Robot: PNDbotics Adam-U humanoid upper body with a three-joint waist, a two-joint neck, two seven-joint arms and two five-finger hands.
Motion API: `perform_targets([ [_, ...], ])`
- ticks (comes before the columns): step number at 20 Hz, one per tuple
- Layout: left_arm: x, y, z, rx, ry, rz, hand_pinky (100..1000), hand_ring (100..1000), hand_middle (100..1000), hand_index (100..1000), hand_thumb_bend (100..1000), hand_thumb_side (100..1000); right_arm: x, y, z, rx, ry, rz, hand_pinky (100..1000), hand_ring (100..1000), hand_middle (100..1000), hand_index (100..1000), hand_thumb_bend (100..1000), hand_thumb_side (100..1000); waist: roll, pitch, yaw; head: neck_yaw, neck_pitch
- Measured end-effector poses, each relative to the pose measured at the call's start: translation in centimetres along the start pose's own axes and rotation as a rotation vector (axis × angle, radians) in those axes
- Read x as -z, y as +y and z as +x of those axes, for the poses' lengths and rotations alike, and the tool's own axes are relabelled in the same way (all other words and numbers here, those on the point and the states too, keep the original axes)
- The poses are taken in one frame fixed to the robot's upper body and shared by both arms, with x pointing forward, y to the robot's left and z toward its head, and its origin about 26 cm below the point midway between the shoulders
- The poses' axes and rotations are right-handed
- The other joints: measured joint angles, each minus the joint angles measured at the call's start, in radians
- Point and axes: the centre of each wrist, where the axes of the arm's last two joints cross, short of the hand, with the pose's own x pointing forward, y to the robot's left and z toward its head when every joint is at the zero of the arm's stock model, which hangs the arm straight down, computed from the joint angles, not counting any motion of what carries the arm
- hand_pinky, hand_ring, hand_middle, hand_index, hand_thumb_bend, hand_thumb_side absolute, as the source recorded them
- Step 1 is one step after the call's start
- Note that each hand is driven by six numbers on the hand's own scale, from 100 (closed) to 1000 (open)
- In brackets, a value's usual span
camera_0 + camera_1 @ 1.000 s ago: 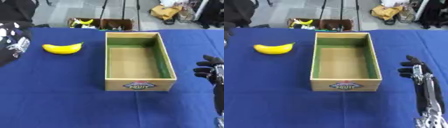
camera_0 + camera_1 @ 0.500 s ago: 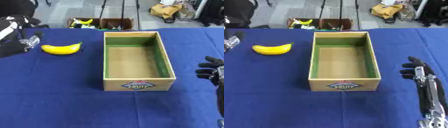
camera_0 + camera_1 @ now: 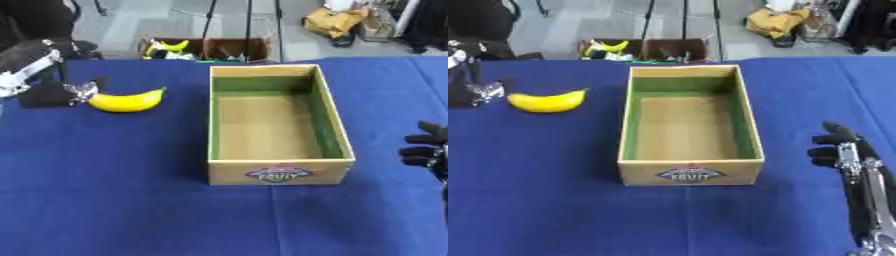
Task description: Pick up objects on the table and place them in the box.
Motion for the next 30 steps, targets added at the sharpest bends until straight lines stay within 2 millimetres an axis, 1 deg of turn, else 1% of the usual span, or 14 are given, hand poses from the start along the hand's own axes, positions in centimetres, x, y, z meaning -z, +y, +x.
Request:
perform_targets([
  [2,0.4,-0.1,-0.1,0.019,0.006,-0.032,349,487,840,942,306,715,0.0,0.0,0.0,0.000,0.000,0.004,645,639,647,844,100,1000,0.001,0.001,-0.004,0.005,0.000],
  [5,1.1,-0.3,-0.2,0.052,0.012,-0.082,358,470,857,938,275,686,0.0,0.1,0.0,-0.002,-0.002,0.012,645,639,647,843,100,1000,0.005,0.007,-0.008,0.011,-0.007],
  [6,1.4,-0.3,-0.2,0.065,0.014,-0.097,337,426,860,934,261,677,0.0,0.0,0.0,-0.003,-0.004,0.014,645,638,647,843,100,1000,0.006,0.007,-0.009,0.013,-0.008],
  [9,1.9,-0.5,-0.3,0.099,0.026,-0.139,346,427,856,926,254,671,0.0,0.0,0.0,-0.004,-0.005,0.016,645,638,646,843,100,1000,0.007,0.011,-0.014,0.018,-0.011],
  [12,2.4,-0.8,-0.5,0.126,0.041,-0.172,399,435,855,922,263,676,0.1,0.1,0.1,-0.003,-0.006,0.018,644,638,645,843,100,1000,0.011,0.014,-0.020,0.022,-0.017],
  [15,2.9,-0.8,-0.6,0.150,0.060,-0.195,410,443,867,923,267,679,0.1,0.1,0.1,-0.002,-0.008,0.023,644,637,644,842,100,1000,0.012,0.018,-0.025,0.026,-0.019],
  [16,3.2,-0.9,-0.6,0.156,0.066,-0.201,464,503,867,919,281,694,0.1,0.2,0.1,-0.002,-0.008,0.024,644,636,642,841,100,1000,0.013,0.019,-0.027,0.028,-0.022],
  [17,3.4,-1.0,-0.6,0.161,0.073,-0.207,496,566,860,917,281,700,0.1,0.2,0.1,-0.002,-0.009,0.025,643,635,640,841,100,1000,0.014,0.020,-0.028,0.030,-0.025],
  [19,3.6,-1.1,-0.8,0.177,0.092,-0.217,508,603,855,916,278,699,0.1,0.2,0.2,-0.002,-0.011,0.026,629,631,637,839,100,1000,0.014,0.024,-0.032,0.032,-0.027],
  [20,3.7,-1.2,-0.8,0.183,0.100,-0.220,574,747,859,916,292,706,0.1,0.2,0.2,-0.002,-0.011,0.026,622,625,635,839,100,1000,0.014,0.025,-0.032,0.033,-0.028],
  [21,3.8,-1.3,-0.9,0.190,0.108,-0.224,617,785,864,915,295,708,0.1,0.2,0.2,-0.002,-0.012,0.026,622,624,635,839,100,1000,0.014,0.025,-0.032,0.033,-0.029],
  [24,3.9,-1.1,-1.0,0.213,0.127,-0.216,684,849,877,913,294,708,0.1,0.2,0.2,-0.002,-0.012,0.028,621,624,633,837,100,1000,0.017,0.030,-0.032,0.034,-0.034],
  [30,4.0,-1.1,-1.1,0.226,0.134,-0.200,683,860,859,891,241,678,0.2,0.2,0.2,-0.003,-0.013,0.029,622,621,632,838,100,1000,0.018,0.037,-0.038,0.037,-0.036],
])
